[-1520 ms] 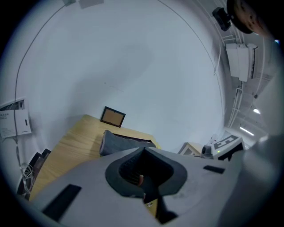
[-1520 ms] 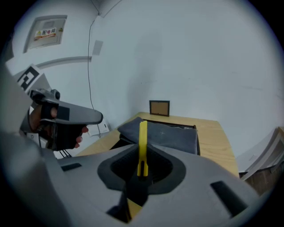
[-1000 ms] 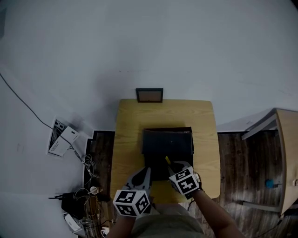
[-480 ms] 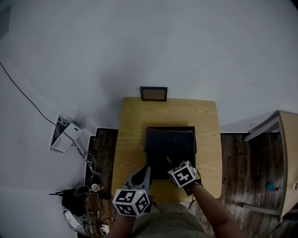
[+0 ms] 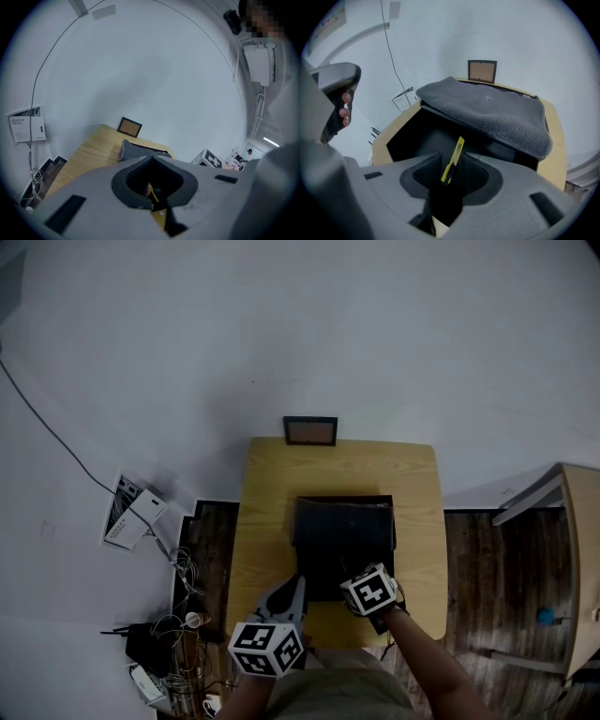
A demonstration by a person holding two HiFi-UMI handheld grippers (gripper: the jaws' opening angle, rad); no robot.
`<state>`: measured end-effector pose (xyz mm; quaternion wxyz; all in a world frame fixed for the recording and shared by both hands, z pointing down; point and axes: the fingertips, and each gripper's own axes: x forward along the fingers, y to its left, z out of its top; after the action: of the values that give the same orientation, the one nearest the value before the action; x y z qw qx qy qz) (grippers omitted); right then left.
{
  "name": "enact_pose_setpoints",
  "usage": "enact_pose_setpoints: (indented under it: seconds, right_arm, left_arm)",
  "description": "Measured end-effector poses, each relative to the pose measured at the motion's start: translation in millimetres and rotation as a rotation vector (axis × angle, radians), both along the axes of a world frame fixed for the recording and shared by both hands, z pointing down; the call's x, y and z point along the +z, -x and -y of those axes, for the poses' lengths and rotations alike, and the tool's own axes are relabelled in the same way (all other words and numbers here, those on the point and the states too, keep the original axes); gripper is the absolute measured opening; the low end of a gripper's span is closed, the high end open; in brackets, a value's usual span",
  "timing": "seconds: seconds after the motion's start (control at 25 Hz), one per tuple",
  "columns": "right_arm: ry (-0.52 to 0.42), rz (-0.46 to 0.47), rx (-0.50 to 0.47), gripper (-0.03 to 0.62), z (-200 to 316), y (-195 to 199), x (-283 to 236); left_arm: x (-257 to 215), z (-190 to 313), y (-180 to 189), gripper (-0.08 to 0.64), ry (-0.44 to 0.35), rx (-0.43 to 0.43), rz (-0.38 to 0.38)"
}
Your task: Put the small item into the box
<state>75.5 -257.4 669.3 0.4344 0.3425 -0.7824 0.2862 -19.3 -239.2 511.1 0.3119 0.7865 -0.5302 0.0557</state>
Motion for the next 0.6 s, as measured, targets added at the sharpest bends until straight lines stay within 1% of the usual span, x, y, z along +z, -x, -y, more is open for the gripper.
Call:
enact_pose_setpoints:
  seconds: [0.36, 0.6]
  right_arm:
    - [-0.066, 0.021, 0.058, 0.098, -2, -5, -14]
    - [-0.112, 0.048, 0.116, 0.098, -7, -6, -39]
  left_arm:
    - [-5, -6, -5, 0.003, -0.013, 0.025, -0.010]
    - [-10, -13, -5, 0.003, -0.025, 0.043, -0.017]
